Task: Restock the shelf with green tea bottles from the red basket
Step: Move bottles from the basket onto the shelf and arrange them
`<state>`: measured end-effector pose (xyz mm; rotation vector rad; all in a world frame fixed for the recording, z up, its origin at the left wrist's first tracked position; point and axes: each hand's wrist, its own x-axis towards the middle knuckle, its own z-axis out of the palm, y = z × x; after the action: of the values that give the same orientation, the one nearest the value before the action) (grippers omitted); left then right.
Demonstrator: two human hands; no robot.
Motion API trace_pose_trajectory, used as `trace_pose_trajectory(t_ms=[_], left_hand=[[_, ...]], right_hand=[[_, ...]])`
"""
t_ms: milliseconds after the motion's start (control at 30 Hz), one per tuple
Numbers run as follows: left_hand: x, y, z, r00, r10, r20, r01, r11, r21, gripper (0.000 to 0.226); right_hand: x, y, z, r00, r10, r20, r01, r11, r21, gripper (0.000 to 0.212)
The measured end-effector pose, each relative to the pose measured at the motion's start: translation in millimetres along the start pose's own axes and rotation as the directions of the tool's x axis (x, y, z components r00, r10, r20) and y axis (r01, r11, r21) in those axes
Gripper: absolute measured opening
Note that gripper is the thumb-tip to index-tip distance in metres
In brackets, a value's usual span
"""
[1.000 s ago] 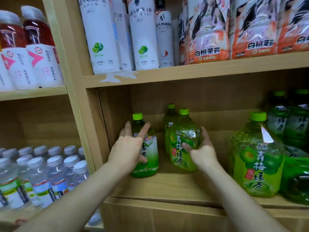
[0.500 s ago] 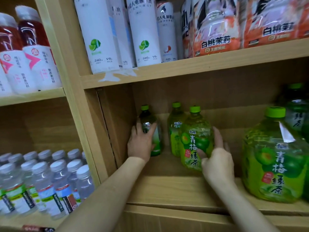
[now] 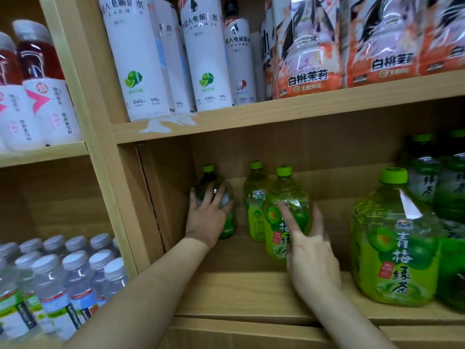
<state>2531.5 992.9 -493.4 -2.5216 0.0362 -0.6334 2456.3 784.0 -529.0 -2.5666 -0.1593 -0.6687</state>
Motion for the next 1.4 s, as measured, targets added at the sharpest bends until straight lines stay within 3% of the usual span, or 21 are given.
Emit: trace_pose_trajectory(t_ms=[133,200,233,300,367,400,467,533,633,700,733,833,967,1200,1300,1400], left_hand=[[-5,0,-14,0.995,-0.026,0.097,0.029,0.999,-0.032,0.063],[-11,6,-21,0.991,-0.089,0.102,0.110,0.970,-0.218,0.067],[-15,12,-27,0.988,-0.129,0.083,0.150,0.917,-0.368,0.068],[-29,28,-45,0.976,-0.218,-0.011,0.154,0.721,-0.676,0.065],[-47,47,-67,0.934,-0.303,-0.192,0.015,0.568,-0.823,0.053],[-57,58,-77,0.898,-0.313,-0.308,-0.093,0.551,-0.830,0.046],[-74,87,-98,0.829,-0.254,-0.499,-0.304,0.545,-0.782,0.038],[-81,117,-118,0.829,-0.140,-0.541,-0.413,0.499,-0.762,0.050],[-78,161,-147,0.923,-0.046,-0.382,-0.350,0.309,-0.884,0.095],[-67,184,-160,0.959,-0.020,-0.282,-0.274,0.178,-0.945,0.115],[-62,192,-164,0.959,-0.007,-0.283,-0.275,0.209,-0.939,0.119],[-51,201,-162,0.946,0.012,-0.323,-0.295,0.439,-0.849,0.106],[-37,204,-156,0.970,-0.013,-0.242,-0.193,0.563,-0.803,0.090],[-4,211,-151,1.000,0.012,-0.018,-0.021,0.575,-0.818,0.090],[-20,214,-155,0.988,0.017,-0.155,-0.124,0.684,-0.719,0.085],[-58,222,-157,0.962,0.002,-0.274,-0.206,0.663,-0.719,0.065]], right_hand=[[-8,-3,-15,0.999,-0.024,0.028,0.022,0.998,0.056,0.105],[-23,2,-30,0.990,-0.138,-0.019,0.139,0.985,0.098,0.100],[-32,6,-40,0.969,-0.232,-0.089,0.240,0.966,0.097,0.096],[-49,20,-65,0.901,-0.319,-0.295,0.362,0.927,0.102,0.086],[-63,44,-88,0.826,-0.254,-0.503,0.368,0.919,0.141,0.074],[-67,58,-98,0.799,-0.205,-0.565,0.351,0.923,0.161,0.069],[-68,87,-113,0.797,-0.070,-0.599,0.222,0.958,0.183,0.062],[-66,120,-118,0.835,0.121,-0.538,-0.015,0.980,0.196,0.068],[-64,154,-110,0.877,0.367,-0.310,-0.354,0.930,0.100,0.082],[-63,159,-102,0.872,0.450,-0.193,-0.453,0.891,0.031,0.089],[-62,160,-100,0.866,0.472,-0.166,-0.475,0.879,0.024,0.091],[-57,161,-102,0.855,0.498,-0.142,-0.500,0.866,0.025,0.094],[-55,164,-112,0.861,0.492,-0.127,-0.496,0.868,0.001,0.089],[-80,149,-128,0.891,0.448,-0.073,-0.453,0.889,-0.065,0.089],[-73,142,-137,0.885,0.464,0.015,-0.458,0.878,-0.138,0.092],[-61,140,-137,0.872,0.487,0.048,-0.465,0.855,-0.231,0.095]])
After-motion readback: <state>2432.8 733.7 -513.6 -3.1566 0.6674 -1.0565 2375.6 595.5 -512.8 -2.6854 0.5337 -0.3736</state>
